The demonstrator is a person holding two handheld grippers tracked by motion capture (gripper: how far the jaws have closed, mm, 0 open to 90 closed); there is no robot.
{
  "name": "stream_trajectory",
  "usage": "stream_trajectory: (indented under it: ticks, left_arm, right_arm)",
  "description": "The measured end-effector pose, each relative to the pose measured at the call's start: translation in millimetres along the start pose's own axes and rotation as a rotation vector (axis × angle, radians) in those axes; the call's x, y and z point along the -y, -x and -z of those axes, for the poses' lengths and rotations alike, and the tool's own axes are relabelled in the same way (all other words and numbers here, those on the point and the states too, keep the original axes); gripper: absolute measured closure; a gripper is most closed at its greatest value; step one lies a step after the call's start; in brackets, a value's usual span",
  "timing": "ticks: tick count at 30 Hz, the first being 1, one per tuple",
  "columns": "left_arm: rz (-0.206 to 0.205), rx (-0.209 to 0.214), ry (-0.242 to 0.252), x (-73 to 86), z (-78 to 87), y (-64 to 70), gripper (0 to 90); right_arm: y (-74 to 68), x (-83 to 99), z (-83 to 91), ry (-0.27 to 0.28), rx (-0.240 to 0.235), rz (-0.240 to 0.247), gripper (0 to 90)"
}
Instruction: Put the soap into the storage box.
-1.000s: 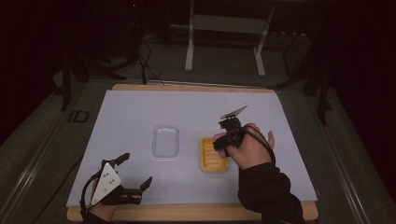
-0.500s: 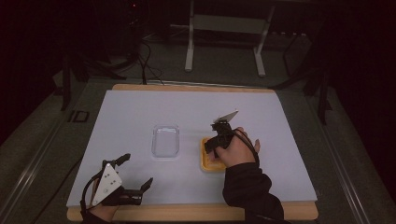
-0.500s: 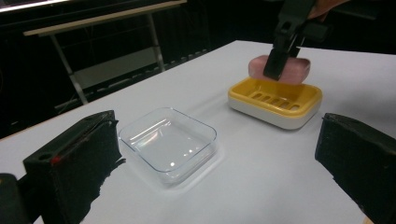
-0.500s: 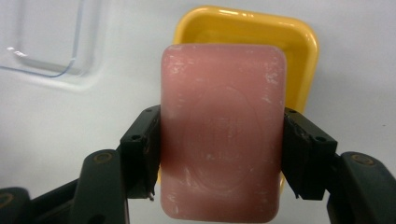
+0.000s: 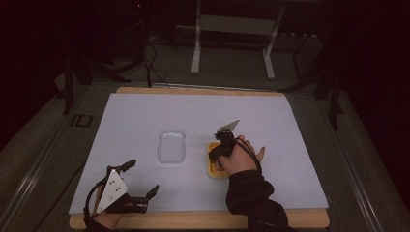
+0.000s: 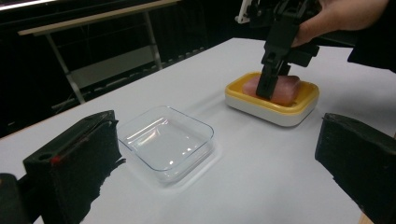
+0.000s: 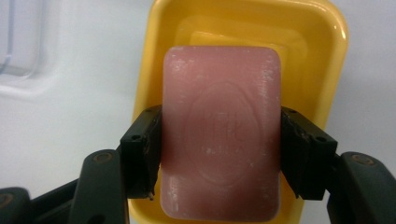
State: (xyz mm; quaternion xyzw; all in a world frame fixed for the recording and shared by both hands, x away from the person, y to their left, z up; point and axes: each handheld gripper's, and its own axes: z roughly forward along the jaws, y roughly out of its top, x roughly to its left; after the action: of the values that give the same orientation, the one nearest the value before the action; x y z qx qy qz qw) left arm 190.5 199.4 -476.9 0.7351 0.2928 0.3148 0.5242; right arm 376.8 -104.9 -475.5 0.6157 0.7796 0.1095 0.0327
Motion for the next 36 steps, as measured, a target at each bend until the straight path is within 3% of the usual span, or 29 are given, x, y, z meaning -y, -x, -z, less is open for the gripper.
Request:
stream_trajectory:
  ticks: [7, 12, 19, 23, 25, 27, 31, 36]
  left_arm:
    - [0.001, 0.004, 0.0, 0.1, -0.1, -0.2, 0.6]
    - [0.0, 0.005, -0.002, 0.1, -0.4, 0.2, 0.6]
    - [-0.001, 0.004, -0.005, 0.3, -0.8, 0.2, 0.6]
    - [-0.001, 0.005, -0.007, 0.3, -1.1, 0.1, 0.6]
    - [-0.001, 0.005, -0.007, 0.3, -1.2, 0.3, 0.6]
    - [-0.002, 0.004, -0.006, 0.2, -0.9, 0.6, 0.6]
    - [-0.002, 0.005, -0.007, 0.4, -1.2, 0.2, 0.5]
    - [-0.004, 0.006, -0.012, 0.6, -2.3, 0.8, 0.6]
  right_arm:
    - [-1.2, 0.4, -6.7, 0.015, 0.045, 0.006, 37.6]
    - [0.4, -1.1, -5.5, 0.012, 0.027, 0.014, 36.8]
    - [6.0, -2.5, 10.2, 0.018, 0.0, 0.038, 36.0]
    - [6.4, -0.1, 23.2, 0.005, -0.008, 0.116, 35.6]
    - [6.4, 2.2, 29.6, 0.018, -0.02, 0.183, 34.6]
    - [7.0, 4.0, 34.4, 0.031, -0.029, 0.215, 34.0]
    - [13.8, 8.2, 44.4, 0.067, -0.08, 0.322, 31.0]
    - [25.3, 14.9, 53.8, 0.09, -0.155, 0.387, 29.3]
